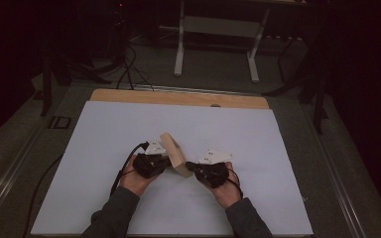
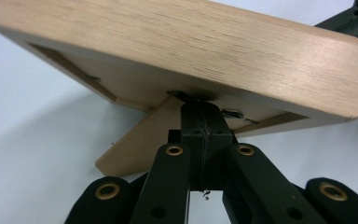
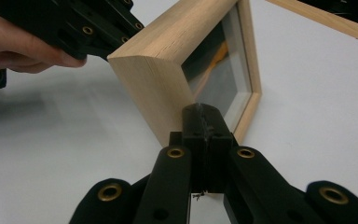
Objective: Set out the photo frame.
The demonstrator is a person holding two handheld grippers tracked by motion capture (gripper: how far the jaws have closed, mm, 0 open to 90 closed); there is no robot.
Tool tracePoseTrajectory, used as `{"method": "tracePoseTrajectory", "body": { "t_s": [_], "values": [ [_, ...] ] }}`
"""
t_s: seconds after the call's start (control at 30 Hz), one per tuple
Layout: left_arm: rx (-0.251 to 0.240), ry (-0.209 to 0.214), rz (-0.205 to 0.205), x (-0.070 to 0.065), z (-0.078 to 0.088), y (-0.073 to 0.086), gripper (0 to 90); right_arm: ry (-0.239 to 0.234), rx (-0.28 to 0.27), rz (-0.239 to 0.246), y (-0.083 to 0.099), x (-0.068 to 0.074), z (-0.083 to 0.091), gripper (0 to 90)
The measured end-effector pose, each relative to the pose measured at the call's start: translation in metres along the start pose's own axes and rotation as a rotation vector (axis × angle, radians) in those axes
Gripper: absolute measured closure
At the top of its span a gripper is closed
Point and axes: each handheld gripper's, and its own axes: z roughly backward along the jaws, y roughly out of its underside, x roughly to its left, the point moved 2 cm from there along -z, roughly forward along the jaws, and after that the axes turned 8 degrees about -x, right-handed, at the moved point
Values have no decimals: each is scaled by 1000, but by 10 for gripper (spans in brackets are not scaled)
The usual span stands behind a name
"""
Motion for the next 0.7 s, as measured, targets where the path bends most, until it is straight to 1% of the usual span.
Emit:
{"method": "tracePoseTrajectory", "body": {
  "t_s": [0.17,0.7],
  "values": [
    [-10,6,3,3,-2,1,900,-4,-1,2,-1,1,-2,896],
    [-47,27,39,12,-8,2,900,-18,-4,5,-3,5,-8,896]
  ]
}}
